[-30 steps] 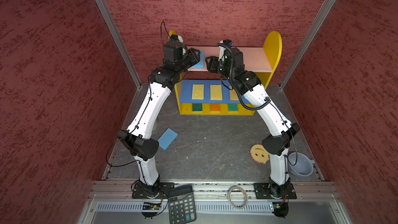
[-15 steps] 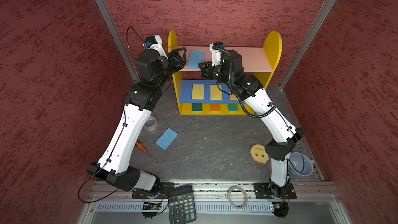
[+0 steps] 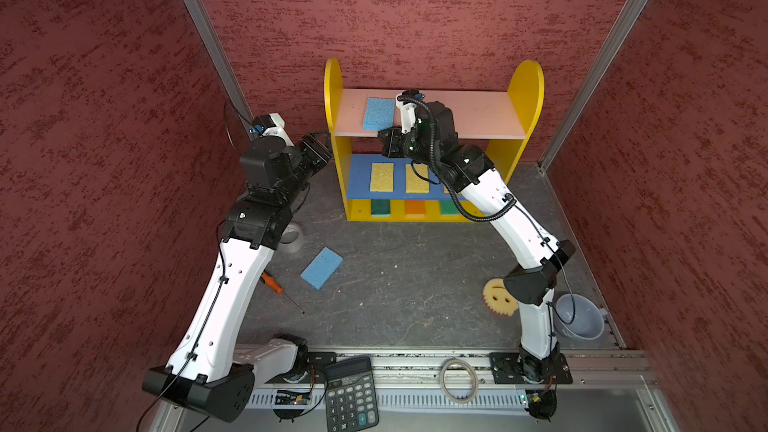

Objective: Place and organize the cleaning sponges onto the shelf
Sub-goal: 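Open both grippers and withdraw the left gripper toward the table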

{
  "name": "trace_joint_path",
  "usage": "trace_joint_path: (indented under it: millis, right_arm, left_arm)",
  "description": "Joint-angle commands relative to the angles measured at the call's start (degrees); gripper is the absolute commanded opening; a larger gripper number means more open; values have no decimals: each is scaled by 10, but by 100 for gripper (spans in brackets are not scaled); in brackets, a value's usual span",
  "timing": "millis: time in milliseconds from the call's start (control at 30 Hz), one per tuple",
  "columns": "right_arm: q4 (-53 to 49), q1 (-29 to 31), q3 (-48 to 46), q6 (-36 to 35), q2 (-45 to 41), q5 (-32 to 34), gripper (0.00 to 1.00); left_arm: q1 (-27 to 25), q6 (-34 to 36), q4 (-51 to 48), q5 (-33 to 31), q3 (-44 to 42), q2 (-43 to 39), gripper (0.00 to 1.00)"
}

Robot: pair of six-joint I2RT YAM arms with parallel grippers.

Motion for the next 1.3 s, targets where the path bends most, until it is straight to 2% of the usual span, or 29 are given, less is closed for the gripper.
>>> trace_joint_path:
  millis: [0,200,467,733,867,1133,1267]
  right_arm:
    - [15,-4,4,7,8,15,0]
    - [14,-12,18,11,23,24,0]
    - [9,-19,26,14,33,20,0]
    - [20,-17,9,13,19,-32,0]
    - [81,-8,-79,5,-38,-47,0]
    - [204,12,-315,-10,-183,-20,0]
    - [255,16,-431,-6,-240,-1,0]
  left_arm:
    - [11,-5,-2,17,-25,-14,53]
    - [43,-30,-4,52,-65,-19,54]
    - [56,-41,-1,69,-83,-19,54]
    - [79,-32,-32,70,-111,-36,55]
    - [107,-15,-74,56,-140,-49,56]
    - [182,8,-151,56,-197,-35,60]
    - [202,11,-178,41,-223,-18,62]
